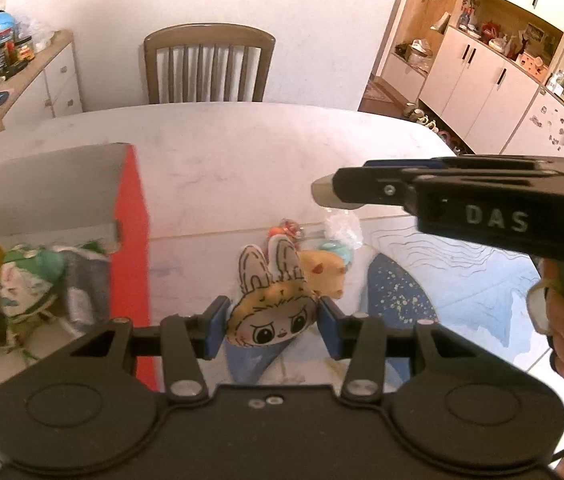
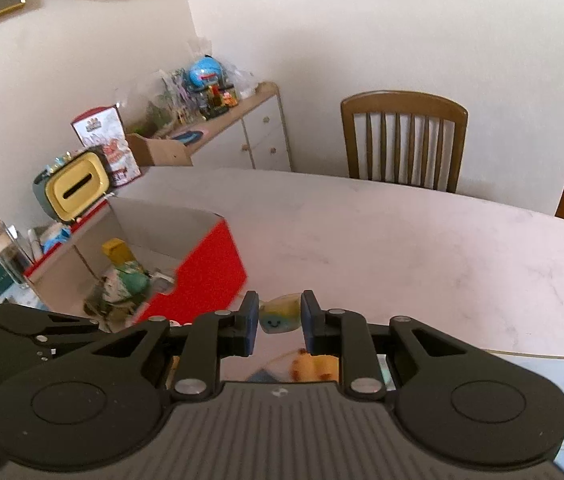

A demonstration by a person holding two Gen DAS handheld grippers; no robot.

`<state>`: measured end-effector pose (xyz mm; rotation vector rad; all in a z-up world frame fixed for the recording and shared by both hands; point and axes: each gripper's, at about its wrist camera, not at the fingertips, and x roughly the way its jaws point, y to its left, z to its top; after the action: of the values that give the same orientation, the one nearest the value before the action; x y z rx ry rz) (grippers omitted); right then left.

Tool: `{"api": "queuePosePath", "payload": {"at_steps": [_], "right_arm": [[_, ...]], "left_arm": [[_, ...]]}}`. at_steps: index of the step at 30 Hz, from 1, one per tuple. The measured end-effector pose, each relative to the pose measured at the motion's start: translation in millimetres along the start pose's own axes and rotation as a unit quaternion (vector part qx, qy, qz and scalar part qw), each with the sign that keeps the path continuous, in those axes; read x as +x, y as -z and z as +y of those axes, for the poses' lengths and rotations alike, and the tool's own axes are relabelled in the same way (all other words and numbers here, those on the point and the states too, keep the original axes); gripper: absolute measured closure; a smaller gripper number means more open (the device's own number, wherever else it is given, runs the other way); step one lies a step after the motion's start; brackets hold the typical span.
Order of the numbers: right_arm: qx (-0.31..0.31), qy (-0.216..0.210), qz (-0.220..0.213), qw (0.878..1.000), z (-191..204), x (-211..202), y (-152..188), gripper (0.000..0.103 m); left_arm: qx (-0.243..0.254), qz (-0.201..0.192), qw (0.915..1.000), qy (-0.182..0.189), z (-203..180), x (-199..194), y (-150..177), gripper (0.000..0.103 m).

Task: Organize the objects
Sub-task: 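Carry the bunny plush and green toy over the cardboard box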

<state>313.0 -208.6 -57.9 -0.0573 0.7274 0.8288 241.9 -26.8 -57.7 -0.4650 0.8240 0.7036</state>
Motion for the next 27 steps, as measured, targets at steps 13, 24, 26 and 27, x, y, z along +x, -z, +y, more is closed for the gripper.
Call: {"api": "queuePosePath", "payload": {"at_steps": [13, 24, 26, 27], "right_arm": [[-0.005, -0.02, -0.011, 1.0, 87.8, 10.3, -9.9, 0.082], [-0.014, -0.028, -0.007, 0.999, 155.1, 39.9, -16.5, 0.082], [-0.007, -0.029, 0.002, 1.0, 162.1, 50.4, -14.2, 0.082], [-0.003, -0.03, 0.006, 1.0, 164.8, 54.8, -13.3, 0.082]], "left_arm": [[-0.02, -0.015, 0.9994, -0.025, 82.9, -51.3, 0.1, 0.057], [-0.028, -0.002, 0.9966, -0.077, 173.1, -66.8, -8.2, 0.057], [-0.031, 0.008, 0.996, -0.083, 186.7, -63.2, -8.7, 0.057], [-0.032, 0.013, 0.9957, -0.086, 194.0, -60.4, -8.3, 0.057]]}}
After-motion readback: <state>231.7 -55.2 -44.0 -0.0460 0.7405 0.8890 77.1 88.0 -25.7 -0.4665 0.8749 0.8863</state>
